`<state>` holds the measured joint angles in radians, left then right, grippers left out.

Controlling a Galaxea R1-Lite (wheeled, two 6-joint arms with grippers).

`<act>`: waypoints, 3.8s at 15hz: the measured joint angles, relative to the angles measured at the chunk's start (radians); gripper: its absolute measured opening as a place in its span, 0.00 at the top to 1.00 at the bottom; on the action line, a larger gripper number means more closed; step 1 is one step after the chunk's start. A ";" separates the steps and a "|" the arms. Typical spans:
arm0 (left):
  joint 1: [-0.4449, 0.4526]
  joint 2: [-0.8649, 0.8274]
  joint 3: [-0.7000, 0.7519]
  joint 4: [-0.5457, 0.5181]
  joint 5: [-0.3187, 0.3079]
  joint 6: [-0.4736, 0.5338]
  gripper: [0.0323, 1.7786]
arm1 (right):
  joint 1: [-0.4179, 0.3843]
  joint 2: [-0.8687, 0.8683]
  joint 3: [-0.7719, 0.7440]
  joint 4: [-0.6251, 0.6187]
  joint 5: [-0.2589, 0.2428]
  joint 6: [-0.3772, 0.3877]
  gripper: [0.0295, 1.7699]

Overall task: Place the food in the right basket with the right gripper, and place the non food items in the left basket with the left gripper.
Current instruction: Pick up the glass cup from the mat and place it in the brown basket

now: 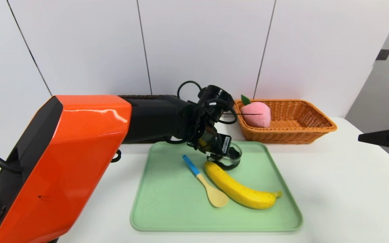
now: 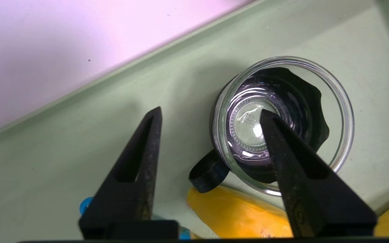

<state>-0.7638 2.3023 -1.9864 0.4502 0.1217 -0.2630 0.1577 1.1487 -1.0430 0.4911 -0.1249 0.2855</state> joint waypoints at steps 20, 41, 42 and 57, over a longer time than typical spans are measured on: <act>-0.002 -0.071 0.000 -0.023 -0.003 0.000 0.97 | 0.006 -0.015 0.021 0.000 0.000 0.000 0.04; 0.597 -0.342 0.002 0.089 -0.229 0.059 0.97 | -0.011 0.017 0.019 -0.036 0.011 0.032 0.04; 0.619 -0.314 0.002 0.083 -0.238 0.061 0.97 | -0.013 0.018 0.021 -0.035 0.010 0.043 0.04; 0.694 -0.109 0.002 0.039 -0.241 0.081 0.66 | -0.017 0.019 0.023 -0.037 -0.002 0.069 0.04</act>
<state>-0.0696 2.1936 -1.9845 0.4896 -0.1196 -0.1821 0.1409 1.1681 -1.0198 0.4545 -0.1270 0.3540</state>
